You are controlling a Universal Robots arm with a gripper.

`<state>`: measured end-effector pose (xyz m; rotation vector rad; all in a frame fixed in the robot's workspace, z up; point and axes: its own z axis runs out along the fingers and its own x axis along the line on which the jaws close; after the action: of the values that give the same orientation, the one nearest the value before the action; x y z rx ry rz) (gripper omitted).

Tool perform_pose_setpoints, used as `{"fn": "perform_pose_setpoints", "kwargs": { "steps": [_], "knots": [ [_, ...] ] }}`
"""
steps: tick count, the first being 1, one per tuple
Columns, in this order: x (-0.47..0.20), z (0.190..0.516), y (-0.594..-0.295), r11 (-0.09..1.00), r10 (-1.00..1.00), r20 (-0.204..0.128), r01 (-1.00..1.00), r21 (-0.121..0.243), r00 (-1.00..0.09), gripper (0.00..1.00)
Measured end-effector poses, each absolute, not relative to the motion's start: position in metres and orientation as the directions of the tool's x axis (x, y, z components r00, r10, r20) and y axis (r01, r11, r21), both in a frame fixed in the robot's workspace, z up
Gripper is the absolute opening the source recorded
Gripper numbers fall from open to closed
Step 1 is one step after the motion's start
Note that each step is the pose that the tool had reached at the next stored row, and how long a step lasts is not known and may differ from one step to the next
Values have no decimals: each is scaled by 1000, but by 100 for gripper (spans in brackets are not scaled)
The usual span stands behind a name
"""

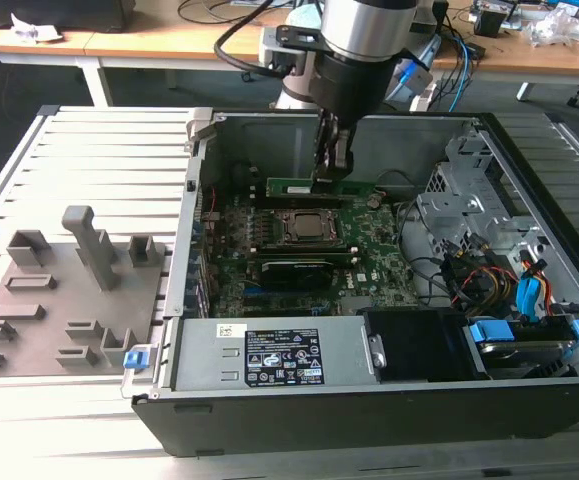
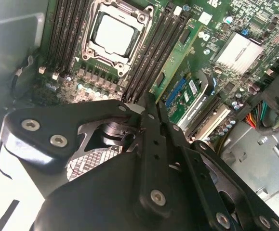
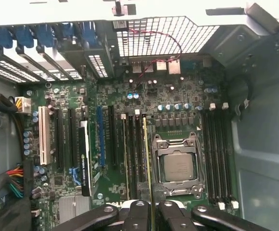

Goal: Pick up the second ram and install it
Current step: 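Insert the second ram into the second slot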

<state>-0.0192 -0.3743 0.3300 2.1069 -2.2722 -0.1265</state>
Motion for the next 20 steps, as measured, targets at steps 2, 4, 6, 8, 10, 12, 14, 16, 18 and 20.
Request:
{"fn": "perform_pose_setpoints", "kwargs": {
  "steps": [2,4,6,8,10,12,14,16,18,20],
  "knots": [
    [-19,328,-374,74,-997,-26,-993,87,-77,14],
    [-19,325,-374,74,-997,-26,-993,87,-76,14],
    [-19,323,-374,74,-997,-26,-993,87,-77,14],
    [-19,320,-374,74,-997,-26,-993,87,-77,14],
    [-19,318,-374,74,-997,-26,-993,87,-76,14],
    [-19,315,-374,74,-997,-26,-993,87,-76,14],
    [-19,314,-374,74,-997,-26,-993,87,-76,14],
    [-19,312,-374,74,-997,-26,-993,87,-76,14],
    [-19,310,-374,74,-997,-26,-993,87,-76,14],
    [-19,308,-374,74,-997,-26,-993,87,-77,14]
  ]
}}
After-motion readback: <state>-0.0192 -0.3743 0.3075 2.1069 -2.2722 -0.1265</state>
